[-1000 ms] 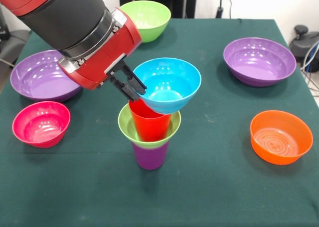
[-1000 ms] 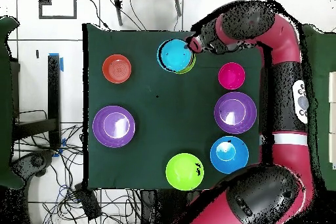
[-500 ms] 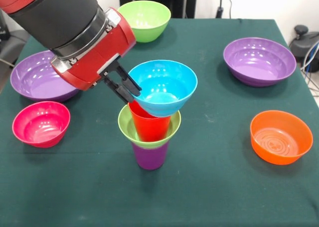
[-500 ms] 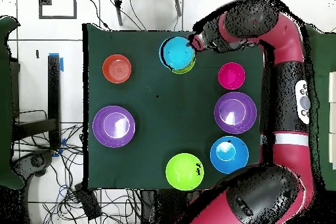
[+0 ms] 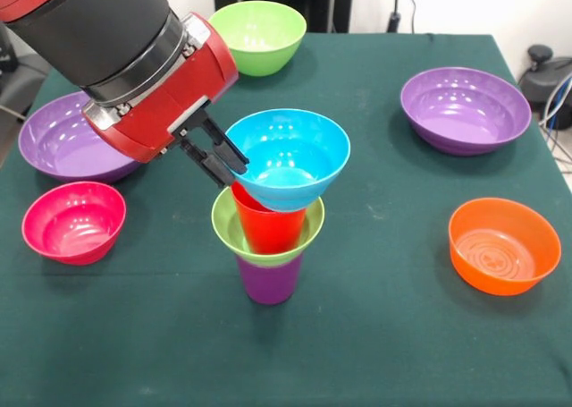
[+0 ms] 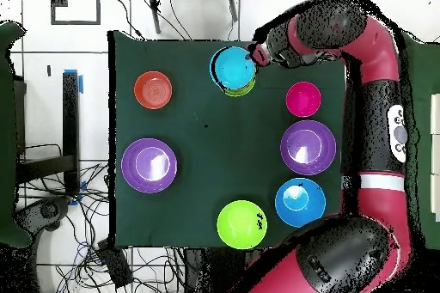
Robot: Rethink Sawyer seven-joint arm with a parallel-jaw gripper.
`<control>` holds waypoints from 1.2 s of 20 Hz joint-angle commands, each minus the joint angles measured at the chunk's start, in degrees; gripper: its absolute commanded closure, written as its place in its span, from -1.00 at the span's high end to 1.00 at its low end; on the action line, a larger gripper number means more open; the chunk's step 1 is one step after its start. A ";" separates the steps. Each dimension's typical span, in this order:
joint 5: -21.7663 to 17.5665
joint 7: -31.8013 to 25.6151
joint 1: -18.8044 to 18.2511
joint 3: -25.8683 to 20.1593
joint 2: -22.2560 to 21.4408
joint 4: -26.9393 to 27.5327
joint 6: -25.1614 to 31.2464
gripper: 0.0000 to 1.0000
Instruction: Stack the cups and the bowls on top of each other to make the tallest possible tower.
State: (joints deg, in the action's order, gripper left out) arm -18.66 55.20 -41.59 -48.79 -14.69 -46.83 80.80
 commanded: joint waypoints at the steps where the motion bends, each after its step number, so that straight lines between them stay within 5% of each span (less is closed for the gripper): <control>1: -1.15 3.42 1.29 5.62 0.39 -1.88 1.43 -1.00; 10: -0.60 3.99 0.35 6.36 -1.09 -6.40 -1.50 -1.00; 24: -0.01 3.51 1.08 6.99 -1.04 -6.31 -1.65 -1.00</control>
State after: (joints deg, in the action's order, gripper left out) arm -18.65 55.20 -41.94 -45.52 -15.18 -49.19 80.77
